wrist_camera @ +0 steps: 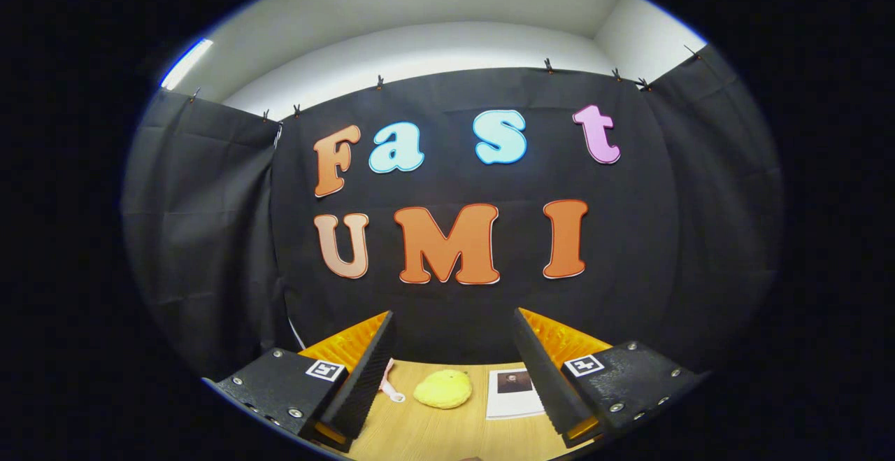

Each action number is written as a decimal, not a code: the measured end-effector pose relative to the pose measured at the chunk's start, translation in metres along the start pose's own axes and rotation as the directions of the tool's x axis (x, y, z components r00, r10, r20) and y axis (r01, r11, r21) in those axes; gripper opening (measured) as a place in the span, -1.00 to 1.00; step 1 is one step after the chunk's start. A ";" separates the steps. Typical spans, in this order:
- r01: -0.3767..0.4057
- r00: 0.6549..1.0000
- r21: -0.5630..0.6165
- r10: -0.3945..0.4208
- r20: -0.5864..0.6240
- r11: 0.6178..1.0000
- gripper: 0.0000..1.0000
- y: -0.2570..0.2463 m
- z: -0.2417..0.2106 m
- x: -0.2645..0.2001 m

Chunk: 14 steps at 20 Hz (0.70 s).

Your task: Open the storage box then place both shoes into the box .Put the left shoe in first, then the right shoe, with the right side of both shoes facing outward in a uniform manner.

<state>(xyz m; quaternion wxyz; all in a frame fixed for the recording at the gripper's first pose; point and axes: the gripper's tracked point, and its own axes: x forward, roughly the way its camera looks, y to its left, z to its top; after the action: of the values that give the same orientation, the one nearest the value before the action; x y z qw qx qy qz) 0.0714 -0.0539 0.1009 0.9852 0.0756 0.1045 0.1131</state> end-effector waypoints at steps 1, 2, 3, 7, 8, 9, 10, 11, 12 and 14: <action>-0.007 1.000 0.001 0.007 0.017 1.000 0.96 0.000 0.004 -0.001; -0.018 0.999 0.006 0.018 0.038 1.000 0.96 0.000 0.010 -0.003; -0.025 0.998 0.006 0.025 0.058 1.000 0.96 -0.001 0.016 -0.004; -0.036 0.995 -0.036 0.040 0.094 0.999 0.96 -0.005 0.023 -0.008; -0.036 0.994 -0.050 0.041 0.101 0.998 0.96 -0.006 0.025 -0.008; -0.031 0.993 -0.061 0.038 0.112 0.998 0.96 -0.007 0.028 -0.009; -0.027 0.992 -0.072 0.035 0.125 0.997 0.96 -0.009 0.031 -0.009; -0.024 0.990 -0.083 0.035 0.138 0.996 0.97 -0.011 0.033 -0.009; -0.016 0.988 -0.091 0.030 0.149 0.996 0.97 -0.010 0.034 -0.011; -0.005 0.984 -0.108 0.024 0.174 0.994 0.96 -0.012 0.039 -0.015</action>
<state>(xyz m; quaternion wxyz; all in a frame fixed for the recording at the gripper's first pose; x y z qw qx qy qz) 0.0685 -0.0734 0.1390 0.9923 0.0332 0.0109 0.1188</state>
